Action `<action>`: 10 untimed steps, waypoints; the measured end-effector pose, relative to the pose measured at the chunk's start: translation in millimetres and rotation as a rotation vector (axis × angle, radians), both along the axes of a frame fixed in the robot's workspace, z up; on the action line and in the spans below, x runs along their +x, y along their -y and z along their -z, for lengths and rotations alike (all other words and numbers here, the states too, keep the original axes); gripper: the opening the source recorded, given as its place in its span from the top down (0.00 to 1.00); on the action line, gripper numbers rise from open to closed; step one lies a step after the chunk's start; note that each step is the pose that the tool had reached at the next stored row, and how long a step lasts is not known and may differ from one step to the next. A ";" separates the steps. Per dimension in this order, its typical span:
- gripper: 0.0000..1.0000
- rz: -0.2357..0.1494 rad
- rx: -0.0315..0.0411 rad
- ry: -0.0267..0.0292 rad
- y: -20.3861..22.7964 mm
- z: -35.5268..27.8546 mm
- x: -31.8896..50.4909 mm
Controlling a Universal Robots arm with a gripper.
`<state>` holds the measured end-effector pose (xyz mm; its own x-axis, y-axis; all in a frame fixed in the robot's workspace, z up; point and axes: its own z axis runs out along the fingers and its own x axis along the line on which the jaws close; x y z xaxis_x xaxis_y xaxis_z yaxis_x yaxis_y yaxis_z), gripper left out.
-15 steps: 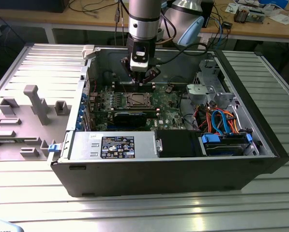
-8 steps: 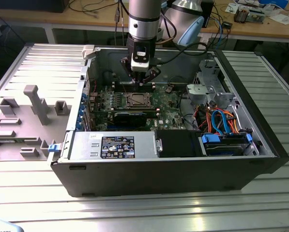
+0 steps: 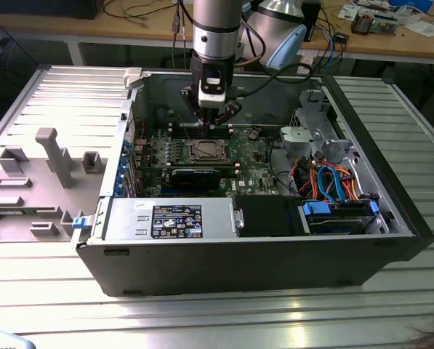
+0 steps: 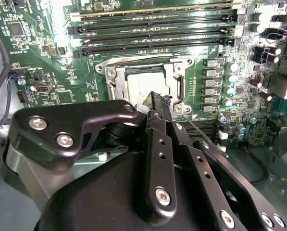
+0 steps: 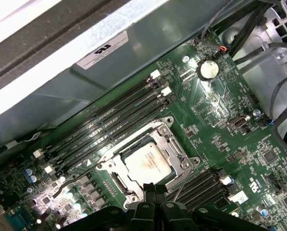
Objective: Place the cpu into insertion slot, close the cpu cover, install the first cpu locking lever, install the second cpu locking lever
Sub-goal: 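Install the first cpu locking lever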
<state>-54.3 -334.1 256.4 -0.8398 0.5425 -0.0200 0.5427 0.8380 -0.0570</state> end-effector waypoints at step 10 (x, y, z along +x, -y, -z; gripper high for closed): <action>0.89 -0.035 0.0000 0.0000 0.0 0.0 0.0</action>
